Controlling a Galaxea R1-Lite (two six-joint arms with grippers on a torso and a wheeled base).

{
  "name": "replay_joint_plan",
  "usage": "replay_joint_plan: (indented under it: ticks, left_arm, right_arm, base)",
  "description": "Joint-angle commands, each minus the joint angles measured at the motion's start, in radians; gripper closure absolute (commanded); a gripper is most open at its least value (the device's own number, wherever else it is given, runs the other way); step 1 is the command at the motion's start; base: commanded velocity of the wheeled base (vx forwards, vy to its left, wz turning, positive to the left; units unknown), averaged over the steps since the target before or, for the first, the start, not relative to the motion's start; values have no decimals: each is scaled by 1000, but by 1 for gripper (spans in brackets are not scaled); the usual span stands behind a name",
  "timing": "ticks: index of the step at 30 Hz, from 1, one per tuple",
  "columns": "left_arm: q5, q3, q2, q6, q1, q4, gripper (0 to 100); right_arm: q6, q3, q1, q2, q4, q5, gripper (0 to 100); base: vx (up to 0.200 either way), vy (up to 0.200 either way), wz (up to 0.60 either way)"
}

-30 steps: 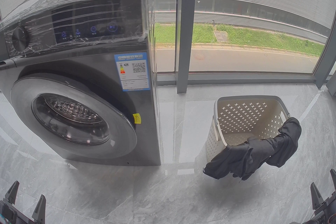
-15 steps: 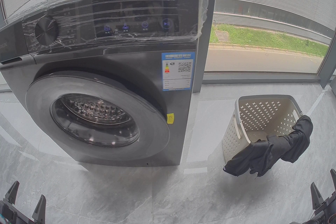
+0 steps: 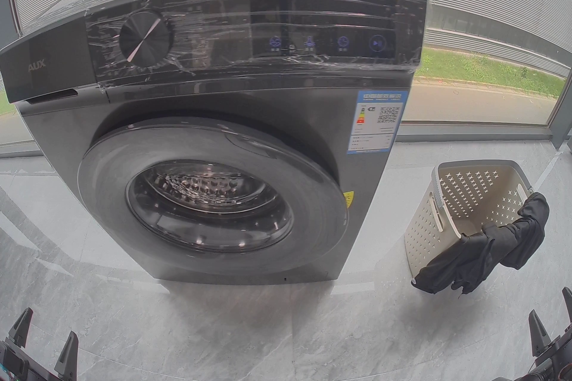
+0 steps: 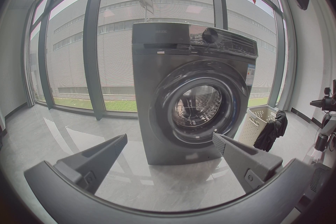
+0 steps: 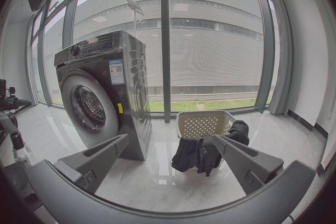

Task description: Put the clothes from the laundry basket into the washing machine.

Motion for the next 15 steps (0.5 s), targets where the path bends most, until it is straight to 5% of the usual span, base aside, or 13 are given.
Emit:
replay_joint_plan:
  ticks: [1,15]
  left_arm:
    - [0,18,-18,0,0,0,0]
    - [0,18,-18,0,0,0,0]
  right_arm:
    - [0,18,0,-9,-1,1,0]
    - [0,18,0,-9,-1,1,0]
  base:
    - [0,200,0]
    - [0,200,0]
